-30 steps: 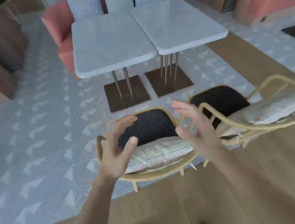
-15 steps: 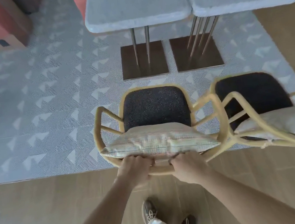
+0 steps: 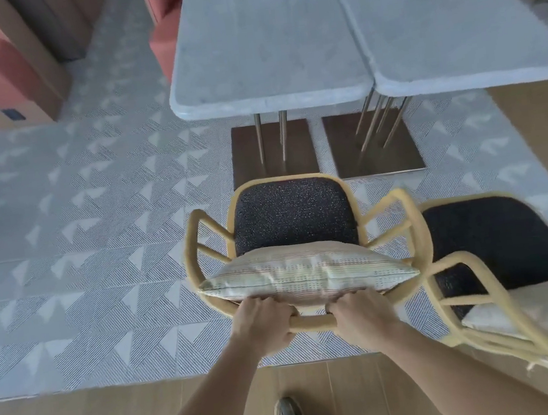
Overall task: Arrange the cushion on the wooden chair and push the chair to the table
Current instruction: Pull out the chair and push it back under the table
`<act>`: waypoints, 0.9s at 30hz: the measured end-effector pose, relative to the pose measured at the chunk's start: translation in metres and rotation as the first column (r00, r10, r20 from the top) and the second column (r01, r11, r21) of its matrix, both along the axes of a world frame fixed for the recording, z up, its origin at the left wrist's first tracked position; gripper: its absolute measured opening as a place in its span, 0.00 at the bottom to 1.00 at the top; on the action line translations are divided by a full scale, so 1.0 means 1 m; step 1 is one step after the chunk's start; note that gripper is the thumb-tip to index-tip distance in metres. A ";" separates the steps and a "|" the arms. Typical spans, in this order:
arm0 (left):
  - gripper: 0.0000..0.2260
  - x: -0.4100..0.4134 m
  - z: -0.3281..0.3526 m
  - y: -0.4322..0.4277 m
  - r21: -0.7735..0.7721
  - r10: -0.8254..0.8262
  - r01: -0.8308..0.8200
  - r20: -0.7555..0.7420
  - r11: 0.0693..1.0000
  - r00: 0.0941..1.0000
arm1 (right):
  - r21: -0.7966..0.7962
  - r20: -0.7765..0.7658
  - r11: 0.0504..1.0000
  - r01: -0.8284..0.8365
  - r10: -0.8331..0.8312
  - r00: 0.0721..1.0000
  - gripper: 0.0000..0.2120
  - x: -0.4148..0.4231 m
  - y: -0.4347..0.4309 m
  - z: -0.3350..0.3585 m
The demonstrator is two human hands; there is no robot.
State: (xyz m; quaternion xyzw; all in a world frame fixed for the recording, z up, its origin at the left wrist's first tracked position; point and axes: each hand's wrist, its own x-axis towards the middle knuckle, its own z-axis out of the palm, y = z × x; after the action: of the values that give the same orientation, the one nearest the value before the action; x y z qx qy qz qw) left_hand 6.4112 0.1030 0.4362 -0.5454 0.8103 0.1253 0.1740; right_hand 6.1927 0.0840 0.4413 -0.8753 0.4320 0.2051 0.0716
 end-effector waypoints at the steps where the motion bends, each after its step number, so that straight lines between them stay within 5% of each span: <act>1: 0.14 0.000 0.001 -0.012 0.005 0.007 -0.007 -0.008 1.000 1.000 | -0.005 0.003 1.000 0.001 -0.001 1.000 0.15 0.000 -0.013 0.000; 16: 0.13 0.010 0.007 -0.167 -0.004 0.119 -0.119 0.042 0.993 0.992 | -0.055 0.101 0.998 -0.021 0.027 0.994 0.13 0.013 -0.173 -0.005; 27: 0.12 0.019 0.006 -0.183 0.000 0.118 -0.118 0.029 0.993 0.993 | 0.025 0.096 0.998 -0.055 0.052 0.994 0.17 0.016 -0.194 0.002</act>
State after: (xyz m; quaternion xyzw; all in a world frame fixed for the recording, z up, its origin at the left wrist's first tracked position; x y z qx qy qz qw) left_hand 6.4299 -0.0799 0.4421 -0.5940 0.7738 0.1281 0.1787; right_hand 6.2086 -0.1103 0.4436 -0.8944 0.4015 0.1708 0.0986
